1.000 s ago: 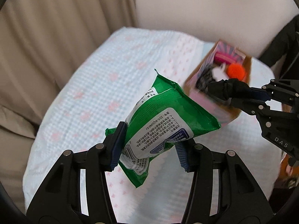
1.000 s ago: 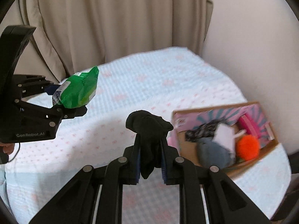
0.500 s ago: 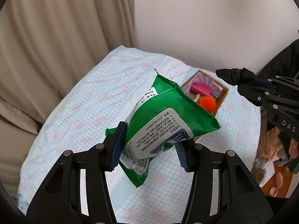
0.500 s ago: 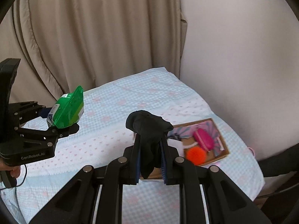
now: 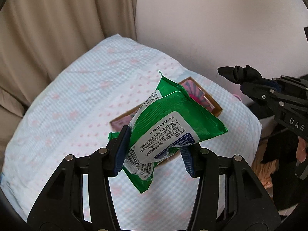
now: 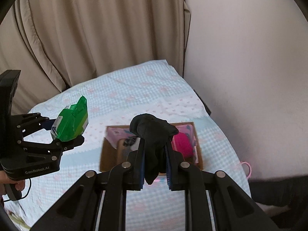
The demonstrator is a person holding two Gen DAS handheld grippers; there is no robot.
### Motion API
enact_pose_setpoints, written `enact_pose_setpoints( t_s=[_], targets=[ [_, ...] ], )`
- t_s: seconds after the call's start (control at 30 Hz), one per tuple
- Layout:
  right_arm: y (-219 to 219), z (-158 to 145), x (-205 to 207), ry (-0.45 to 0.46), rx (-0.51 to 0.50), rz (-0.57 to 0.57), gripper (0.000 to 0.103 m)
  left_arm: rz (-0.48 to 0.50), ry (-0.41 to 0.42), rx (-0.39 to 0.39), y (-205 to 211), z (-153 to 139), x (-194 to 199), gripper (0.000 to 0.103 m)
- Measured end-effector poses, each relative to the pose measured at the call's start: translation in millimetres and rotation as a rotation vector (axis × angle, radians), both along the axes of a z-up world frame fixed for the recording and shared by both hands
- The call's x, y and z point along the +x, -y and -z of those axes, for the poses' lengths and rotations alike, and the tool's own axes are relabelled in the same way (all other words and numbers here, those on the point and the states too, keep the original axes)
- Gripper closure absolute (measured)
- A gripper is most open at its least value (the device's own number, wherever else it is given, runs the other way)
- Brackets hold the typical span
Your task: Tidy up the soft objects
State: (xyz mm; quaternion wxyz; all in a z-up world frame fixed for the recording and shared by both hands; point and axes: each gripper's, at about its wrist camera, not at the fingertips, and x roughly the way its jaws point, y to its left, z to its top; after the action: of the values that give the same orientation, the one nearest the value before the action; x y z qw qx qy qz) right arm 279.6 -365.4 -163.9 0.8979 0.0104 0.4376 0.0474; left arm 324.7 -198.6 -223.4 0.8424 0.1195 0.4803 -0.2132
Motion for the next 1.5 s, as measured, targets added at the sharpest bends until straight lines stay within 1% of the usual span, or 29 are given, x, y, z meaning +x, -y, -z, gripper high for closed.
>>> enact_pose_setpoints(
  t_s=[0.2,0.27,0.37,0.43,0.53,0.67,0.77,0.87,0.93,0.97,1.0,1.03,1.07,1.1,1.13,1.37,1.5],
  targets=[
    [33,34,41,-0.081,0.029,-0.047,0.087,-0.084,-0.082,0.005,21,46,25,0.056],
    [38,46,55,-0.105,0.04,-0.059,0.087,-0.102,-0.107,0.019,23,62,33,0.056],
    [42,72,80,-0.158,0.072,-0.078,0.087,-0.129,-0.153,0.037,25,87,47,0.056],
    [42,89,94,-0.197,0.09,-0.089,0.087,-0.125,-0.175,0.045,28,101,54,0.056],
    [39,111,108,-0.249,0.117,-0.106,0.087,-0.109,-0.196,0.086,37,121,63,0.056],
    [32,140,127,-0.314,0.145,-0.128,0.087,-0.117,-0.245,0.109,40,147,73,0.056],
    [29,153,136,-0.345,0.157,-0.129,0.087,-0.124,-0.27,0.13,39,162,78,0.056],
    [28,165,145,-0.373,0.172,-0.119,0.087,-0.114,-0.273,0.158,42,170,82,0.056],
    [28,172,150,-0.395,0.188,-0.12,0.087,-0.111,-0.275,0.177,44,174,84,0.054],
    [27,176,152,-0.411,0.197,-0.124,0.085,-0.115,-0.274,0.189,45,175,85,0.043],
    [27,178,154,-0.42,0.198,-0.128,0.075,-0.114,-0.27,0.199,46,175,84,0.029],
    [26,180,155,-0.427,0.195,-0.132,0.051,-0.109,-0.27,0.195,46,175,83,0.001],
    [25,182,157,-0.429,0.188,-0.134,0.036,-0.104,-0.261,0.181,45,173,81,0.0],
    [25,182,157,-0.422,0.183,-0.135,0.011,-0.1,-0.257,0.176,43,172,78,0.0],
    [26,181,157,-0.416,0.18,-0.135,0.001,-0.1,-0.257,0.175,42,172,77,0.0],
    [36,175,149,-0.396,0.164,-0.096,0.001,-0.112,-0.25,0.159,32,161,66,0.0],
    [37,160,142,-0.376,0.172,-0.077,0.001,-0.118,-0.222,0.141,24,140,59,0.0]
  ],
)
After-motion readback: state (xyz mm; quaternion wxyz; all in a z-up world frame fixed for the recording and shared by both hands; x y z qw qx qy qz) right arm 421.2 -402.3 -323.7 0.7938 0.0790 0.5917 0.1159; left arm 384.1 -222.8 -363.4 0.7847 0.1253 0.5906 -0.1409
